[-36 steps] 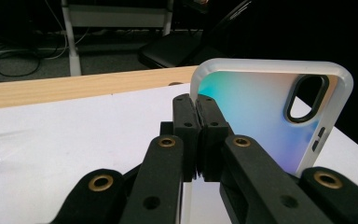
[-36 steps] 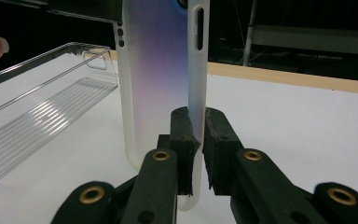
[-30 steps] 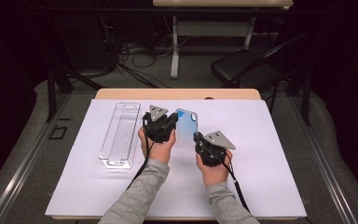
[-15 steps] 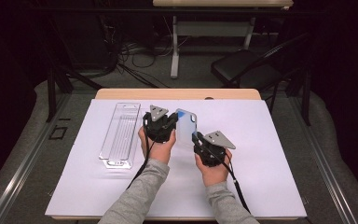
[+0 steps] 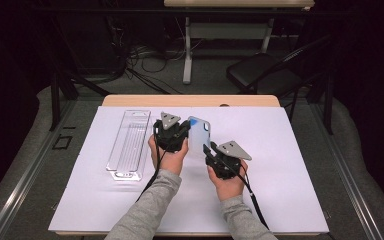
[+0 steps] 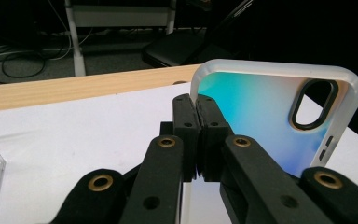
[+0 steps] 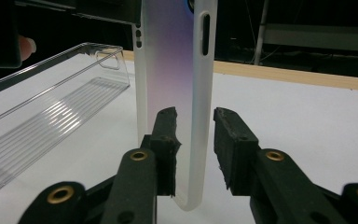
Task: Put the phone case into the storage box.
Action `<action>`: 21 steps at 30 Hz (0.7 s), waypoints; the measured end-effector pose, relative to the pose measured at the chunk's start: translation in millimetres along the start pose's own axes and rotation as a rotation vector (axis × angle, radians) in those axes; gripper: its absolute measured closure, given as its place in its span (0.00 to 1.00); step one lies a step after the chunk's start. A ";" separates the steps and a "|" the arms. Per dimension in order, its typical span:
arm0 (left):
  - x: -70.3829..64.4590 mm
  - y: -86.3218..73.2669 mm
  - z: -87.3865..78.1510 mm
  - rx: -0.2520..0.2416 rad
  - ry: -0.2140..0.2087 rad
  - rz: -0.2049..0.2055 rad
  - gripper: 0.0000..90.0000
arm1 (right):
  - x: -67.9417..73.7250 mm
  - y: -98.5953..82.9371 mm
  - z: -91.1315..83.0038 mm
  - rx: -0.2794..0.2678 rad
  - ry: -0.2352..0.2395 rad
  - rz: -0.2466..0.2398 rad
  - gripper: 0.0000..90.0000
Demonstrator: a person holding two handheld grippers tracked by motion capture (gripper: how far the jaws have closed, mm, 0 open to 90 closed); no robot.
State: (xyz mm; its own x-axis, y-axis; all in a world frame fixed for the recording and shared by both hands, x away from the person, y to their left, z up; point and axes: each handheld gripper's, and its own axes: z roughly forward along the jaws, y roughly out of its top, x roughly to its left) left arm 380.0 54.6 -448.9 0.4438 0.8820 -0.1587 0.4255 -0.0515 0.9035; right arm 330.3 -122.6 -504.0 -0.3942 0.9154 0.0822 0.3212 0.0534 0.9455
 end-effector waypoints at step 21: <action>30.5 16.4 -7.2 -0.003 0.077 -0.003 0.99 | -1.4 3.9 -6.0 0.020 0.048 -0.035 0.59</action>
State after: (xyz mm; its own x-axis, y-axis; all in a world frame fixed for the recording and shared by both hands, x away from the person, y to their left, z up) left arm 394.8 84.0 -436.1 0.3803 0.9156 -0.1306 0.4244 -0.0473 0.9042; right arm 326.9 -126.1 -498.6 -0.4463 0.8926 0.0646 0.3236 0.0937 0.9416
